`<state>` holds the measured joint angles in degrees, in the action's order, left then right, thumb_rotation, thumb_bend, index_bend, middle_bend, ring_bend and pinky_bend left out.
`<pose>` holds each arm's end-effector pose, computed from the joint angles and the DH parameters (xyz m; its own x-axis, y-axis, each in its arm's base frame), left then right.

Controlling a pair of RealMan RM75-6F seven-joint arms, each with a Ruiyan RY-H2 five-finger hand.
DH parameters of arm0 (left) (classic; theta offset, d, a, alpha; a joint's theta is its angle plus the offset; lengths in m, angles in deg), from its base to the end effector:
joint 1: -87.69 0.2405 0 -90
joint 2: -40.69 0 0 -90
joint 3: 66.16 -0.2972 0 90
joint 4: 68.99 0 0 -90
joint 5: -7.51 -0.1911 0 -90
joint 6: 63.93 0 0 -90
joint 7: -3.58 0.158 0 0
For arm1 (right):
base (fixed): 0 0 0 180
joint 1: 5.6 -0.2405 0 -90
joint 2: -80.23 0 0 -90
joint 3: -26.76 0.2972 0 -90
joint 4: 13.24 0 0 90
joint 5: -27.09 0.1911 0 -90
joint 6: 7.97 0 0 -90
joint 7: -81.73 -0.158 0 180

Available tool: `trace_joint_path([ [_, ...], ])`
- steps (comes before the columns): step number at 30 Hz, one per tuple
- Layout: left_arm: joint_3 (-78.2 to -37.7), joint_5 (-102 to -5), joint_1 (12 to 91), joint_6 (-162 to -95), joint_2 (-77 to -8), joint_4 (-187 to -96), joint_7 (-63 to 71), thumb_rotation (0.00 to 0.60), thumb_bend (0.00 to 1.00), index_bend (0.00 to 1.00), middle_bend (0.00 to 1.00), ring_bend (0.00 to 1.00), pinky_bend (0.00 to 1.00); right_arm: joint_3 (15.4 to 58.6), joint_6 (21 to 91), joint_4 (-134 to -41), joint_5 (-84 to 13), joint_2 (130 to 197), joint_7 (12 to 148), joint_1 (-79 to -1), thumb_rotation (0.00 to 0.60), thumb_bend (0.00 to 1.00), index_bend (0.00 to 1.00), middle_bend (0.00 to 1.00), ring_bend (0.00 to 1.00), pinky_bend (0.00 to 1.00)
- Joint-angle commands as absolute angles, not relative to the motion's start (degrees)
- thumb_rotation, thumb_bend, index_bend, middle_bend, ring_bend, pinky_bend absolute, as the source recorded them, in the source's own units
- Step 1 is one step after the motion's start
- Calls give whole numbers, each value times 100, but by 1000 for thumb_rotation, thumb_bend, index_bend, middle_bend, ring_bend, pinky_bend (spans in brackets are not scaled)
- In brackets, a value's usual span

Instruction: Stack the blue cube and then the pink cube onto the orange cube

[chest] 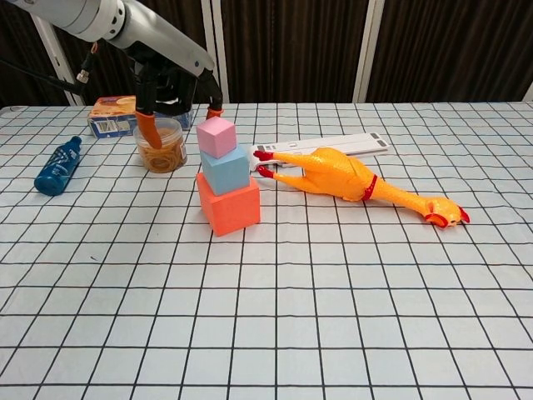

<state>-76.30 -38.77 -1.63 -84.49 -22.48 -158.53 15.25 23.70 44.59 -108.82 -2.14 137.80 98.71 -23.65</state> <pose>-0.0256 0.4553 0.0893 0.8471 0.3519 0.3983 0.5258 -0.6642 -0.5314 -0.4421 -0.1918 0.1907 0.1801 -0.5476 0.8171 -0.6364 0.5686 0.5213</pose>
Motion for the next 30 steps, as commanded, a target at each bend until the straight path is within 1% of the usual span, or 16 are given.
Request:
trace_joint_path([
  [1, -7639, -3859, -186, -8451, -2244, -15874, 1541, 600, 198, 302, 751, 761, 895, 2372, 4453, -10884, -215, 13776, 9863, -2366, 600, 123, 210, 88, 241, 264],
  [30, -7752, -3583, -384, -8557, -2362, -15886, 1676, 600, 197, 301, 753, 762, 895, 2374, 4446, -10885, -224, 13750, 9829, -2358, 600, 122, 210, 87, 241, 264],
])
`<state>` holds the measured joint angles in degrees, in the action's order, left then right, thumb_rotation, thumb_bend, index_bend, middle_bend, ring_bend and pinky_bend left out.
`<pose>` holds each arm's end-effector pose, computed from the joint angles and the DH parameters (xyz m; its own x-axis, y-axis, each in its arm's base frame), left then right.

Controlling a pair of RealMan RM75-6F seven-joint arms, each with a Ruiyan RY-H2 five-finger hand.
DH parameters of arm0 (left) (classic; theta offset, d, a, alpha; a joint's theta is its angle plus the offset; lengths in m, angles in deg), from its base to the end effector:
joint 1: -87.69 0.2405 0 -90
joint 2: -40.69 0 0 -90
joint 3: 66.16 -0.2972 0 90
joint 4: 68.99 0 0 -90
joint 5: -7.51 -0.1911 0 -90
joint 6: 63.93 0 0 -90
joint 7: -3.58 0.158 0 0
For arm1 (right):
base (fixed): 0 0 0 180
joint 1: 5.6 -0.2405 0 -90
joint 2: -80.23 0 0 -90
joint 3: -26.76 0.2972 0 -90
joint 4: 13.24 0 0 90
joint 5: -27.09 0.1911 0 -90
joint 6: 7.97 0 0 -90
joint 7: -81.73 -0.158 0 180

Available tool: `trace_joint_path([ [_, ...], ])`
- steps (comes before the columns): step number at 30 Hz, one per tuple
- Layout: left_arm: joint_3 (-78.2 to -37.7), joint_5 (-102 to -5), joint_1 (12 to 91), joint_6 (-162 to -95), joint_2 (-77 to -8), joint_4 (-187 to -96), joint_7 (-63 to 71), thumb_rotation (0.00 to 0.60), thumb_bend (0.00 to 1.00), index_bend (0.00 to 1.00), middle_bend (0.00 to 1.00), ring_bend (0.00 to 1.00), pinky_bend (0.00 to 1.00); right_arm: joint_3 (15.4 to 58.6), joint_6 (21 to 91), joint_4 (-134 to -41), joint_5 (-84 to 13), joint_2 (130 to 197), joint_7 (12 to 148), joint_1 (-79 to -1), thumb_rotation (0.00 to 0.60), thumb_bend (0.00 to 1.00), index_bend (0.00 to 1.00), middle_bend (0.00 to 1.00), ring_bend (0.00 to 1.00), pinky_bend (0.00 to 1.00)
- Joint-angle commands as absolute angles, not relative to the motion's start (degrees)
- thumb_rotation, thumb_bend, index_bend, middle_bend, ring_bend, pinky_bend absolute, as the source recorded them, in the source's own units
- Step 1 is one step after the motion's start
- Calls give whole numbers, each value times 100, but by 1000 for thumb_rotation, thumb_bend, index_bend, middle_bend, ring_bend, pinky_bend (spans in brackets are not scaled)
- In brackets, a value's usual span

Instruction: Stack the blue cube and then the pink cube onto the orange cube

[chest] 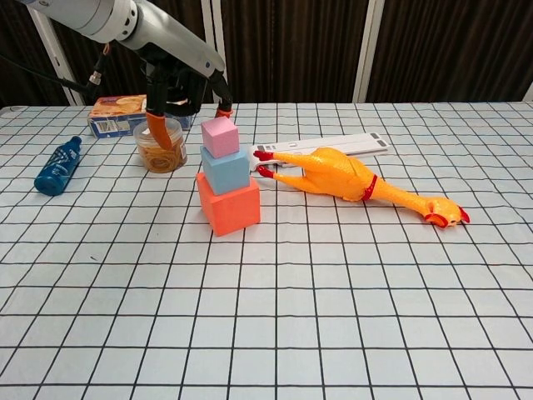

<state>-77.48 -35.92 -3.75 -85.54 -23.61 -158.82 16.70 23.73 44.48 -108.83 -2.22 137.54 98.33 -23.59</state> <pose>-0.0157 0.4544 0.0825 0.8516 0.3435 0.3960 0.5177 -0.6699 -0.5321 -0.4423 -0.1915 0.1926 0.1781 -0.5439 0.8200 -0.6361 0.5721 0.5177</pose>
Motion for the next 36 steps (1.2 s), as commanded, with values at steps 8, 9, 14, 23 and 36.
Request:
trace_joint_path([
  [8, -7767, -3517, -432, -8587, -2403, -15875, 1707, 600, 198, 301, 753, 762, 895, 2376, 4465, -10899, -236, 13735, 9815, -2347, 600, 122, 210, 88, 241, 264],
  [9, -7771, -3508, -439, -8592, -2409, -15876, 1714, 600, 198, 301, 753, 762, 895, 2376, 4455, -10905, -237, 13729, 9815, -2350, 600, 122, 210, 88, 241, 264],
  [14, -7817, -3478, -474, -8595, -2390, -15909, 1753, 600, 198, 301, 755, 765, 895, 2374, 4440, -10886, -236, 13735, 9811, -2351, 600, 122, 210, 87, 241, 264],
  [23, -7975, -3392, -482, -8725, -2167, -16036, 1850, 600, 197, 342, 758, 766, 895, 2373, 4415, -10882, -212, 13741, 9815, -2362, 600, 123, 210, 88, 241, 268],
  [36, -7822, -3456, -209, -9319, -1628, -16641, 1702, 600, 198, 296, 750, 760, 892, 2399, 4459, -10981, -346, 13699, 9732, -2330, 600, 122, 210, 87, 241, 268],
])
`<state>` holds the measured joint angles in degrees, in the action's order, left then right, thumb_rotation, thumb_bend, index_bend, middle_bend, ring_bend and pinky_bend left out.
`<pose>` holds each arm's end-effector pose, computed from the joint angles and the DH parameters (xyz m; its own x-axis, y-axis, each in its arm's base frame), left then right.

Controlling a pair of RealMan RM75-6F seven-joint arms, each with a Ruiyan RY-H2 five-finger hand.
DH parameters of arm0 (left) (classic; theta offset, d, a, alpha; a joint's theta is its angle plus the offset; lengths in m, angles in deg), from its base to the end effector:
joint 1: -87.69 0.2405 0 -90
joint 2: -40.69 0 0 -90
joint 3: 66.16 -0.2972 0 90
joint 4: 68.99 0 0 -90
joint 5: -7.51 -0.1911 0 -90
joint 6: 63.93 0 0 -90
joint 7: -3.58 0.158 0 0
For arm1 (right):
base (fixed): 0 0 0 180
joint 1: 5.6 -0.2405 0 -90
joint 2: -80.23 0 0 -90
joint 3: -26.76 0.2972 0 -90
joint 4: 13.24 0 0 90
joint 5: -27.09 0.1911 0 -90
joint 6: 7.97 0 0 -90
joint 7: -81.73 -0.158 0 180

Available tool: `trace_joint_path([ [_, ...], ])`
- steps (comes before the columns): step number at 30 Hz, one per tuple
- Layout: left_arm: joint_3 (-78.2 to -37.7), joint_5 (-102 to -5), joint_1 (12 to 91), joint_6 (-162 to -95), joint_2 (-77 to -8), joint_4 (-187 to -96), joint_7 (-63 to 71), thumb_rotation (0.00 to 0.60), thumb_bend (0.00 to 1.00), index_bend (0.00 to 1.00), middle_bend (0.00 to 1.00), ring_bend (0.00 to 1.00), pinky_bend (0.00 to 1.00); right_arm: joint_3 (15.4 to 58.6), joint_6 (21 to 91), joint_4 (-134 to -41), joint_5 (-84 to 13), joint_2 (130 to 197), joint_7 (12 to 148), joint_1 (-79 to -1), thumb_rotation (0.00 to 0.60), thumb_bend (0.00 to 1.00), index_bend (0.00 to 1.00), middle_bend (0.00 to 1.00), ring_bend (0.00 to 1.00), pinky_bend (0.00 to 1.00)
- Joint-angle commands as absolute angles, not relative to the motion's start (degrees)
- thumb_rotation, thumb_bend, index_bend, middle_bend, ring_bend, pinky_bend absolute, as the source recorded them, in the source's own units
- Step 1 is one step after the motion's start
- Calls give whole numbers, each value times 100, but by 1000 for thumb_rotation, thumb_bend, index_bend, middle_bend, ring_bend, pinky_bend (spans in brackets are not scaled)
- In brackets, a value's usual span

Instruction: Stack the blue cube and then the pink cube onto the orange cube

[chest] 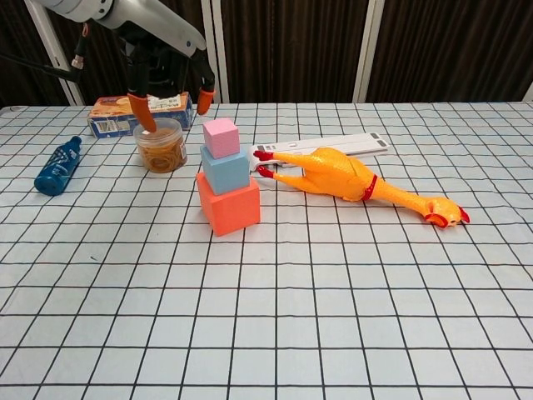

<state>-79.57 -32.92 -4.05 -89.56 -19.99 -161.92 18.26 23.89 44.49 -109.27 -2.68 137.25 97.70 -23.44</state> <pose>-0.0209 0.4554 0.1094 0.8392 0.3276 0.4342 0.5377 -0.6198 -0.5716 -0.4405 -0.1914 0.1931 0.1722 -0.5381 0.8251 -0.6426 0.5735 0.5082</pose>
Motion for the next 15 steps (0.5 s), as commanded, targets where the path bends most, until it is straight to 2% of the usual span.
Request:
trace_joint_path([
  [1, -7765, -3567, -60, -9530, -1437, -16876, 1615, 600, 197, 295, 741, 752, 886, 2414, 4496, -11027, -429, 13680, 9688, -2307, 600, 123, 210, 88, 241, 268],
  [4, -7751, -4205, 804, -10579, -759, -17771, 1293, 600, 190, 294, 713, 724, 854, 2475, 4716, -11230, -926, 13579, 9451, -2172, 600, 122, 210, 88, 241, 268],
  [15, -8092, -5159, 2856, -12252, -113, -18624, 1492, 600, 172, 292, 518, 513, 660, 2502, 5235, -11510, -2248, 13591, 9144, -1894, 600, 122, 210, 87, 241, 268],
])
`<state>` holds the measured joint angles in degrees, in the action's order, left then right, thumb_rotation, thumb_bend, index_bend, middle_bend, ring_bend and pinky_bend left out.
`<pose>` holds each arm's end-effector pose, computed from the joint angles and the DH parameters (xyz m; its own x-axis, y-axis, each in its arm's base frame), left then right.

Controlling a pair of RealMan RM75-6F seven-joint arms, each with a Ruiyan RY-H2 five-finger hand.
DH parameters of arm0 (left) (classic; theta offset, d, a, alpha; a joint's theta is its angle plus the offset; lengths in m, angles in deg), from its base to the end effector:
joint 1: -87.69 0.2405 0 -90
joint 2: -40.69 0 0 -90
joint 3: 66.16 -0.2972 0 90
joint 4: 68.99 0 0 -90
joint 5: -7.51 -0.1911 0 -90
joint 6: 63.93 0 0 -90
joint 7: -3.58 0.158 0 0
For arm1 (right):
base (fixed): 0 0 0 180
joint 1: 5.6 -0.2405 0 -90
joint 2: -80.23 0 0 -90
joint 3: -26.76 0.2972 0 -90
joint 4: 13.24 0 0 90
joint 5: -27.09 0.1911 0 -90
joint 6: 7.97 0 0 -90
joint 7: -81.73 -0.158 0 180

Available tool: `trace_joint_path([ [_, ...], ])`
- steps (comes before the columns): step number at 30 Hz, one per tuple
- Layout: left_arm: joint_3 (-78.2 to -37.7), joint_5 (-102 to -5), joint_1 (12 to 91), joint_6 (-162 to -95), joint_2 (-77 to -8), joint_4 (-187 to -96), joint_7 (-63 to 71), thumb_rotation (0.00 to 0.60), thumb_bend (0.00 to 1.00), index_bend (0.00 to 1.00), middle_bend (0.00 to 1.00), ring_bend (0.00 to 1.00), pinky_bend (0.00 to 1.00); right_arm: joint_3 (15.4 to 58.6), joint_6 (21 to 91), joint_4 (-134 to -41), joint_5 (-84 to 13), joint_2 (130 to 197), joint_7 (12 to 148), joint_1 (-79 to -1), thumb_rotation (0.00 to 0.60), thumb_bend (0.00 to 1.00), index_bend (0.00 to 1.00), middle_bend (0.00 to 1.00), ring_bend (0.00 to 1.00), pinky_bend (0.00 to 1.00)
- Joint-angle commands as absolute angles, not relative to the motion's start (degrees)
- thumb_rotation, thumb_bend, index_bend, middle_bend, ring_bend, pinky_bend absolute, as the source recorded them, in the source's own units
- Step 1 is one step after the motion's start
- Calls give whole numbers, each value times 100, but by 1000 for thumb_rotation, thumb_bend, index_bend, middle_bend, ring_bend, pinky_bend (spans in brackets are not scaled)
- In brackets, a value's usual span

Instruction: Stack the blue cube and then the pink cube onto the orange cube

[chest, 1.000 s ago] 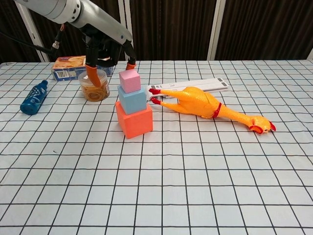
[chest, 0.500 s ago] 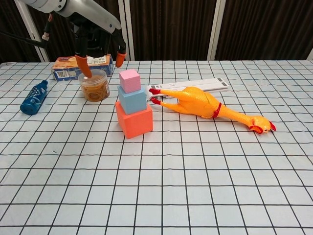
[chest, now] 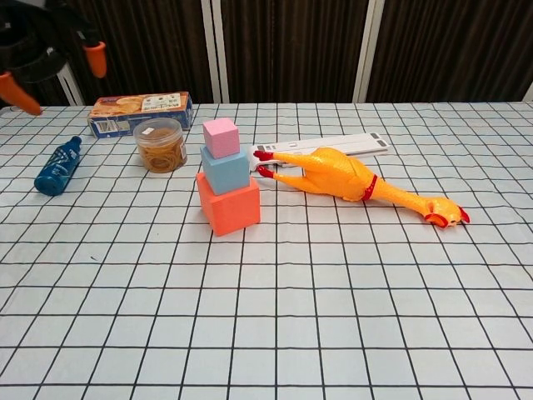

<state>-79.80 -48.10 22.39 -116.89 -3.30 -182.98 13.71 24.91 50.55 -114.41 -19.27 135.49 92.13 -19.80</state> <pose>-0.1340 0.3694 0.2043 0.6594 0.2969 0.6906 0.7429 -0.3978 -0.5383 -0.4055 -0.1936 0.1938 0.2451 -0.4756 0.8448 -0.7694 0.4348 0.4679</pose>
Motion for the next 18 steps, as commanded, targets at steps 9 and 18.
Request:
trace_joint_path([
  [9, -8295, -6095, 4866, -14392, -969, -18473, 2466, 600, 138, 292, 309, 274, 495, 2504, 5814, -11450, -3401, 13794, 8919, -1652, 600, 122, 210, 86, 208, 268],
  [18, -8005, -6565, 6201, -15389, -2191, -17156, 2336, 600, 104, 291, 171, 169, 344, 2546, 6420, -11317, -4040, 13993, 9022, -1447, 600, 122, 157, 84, 175, 268],
])
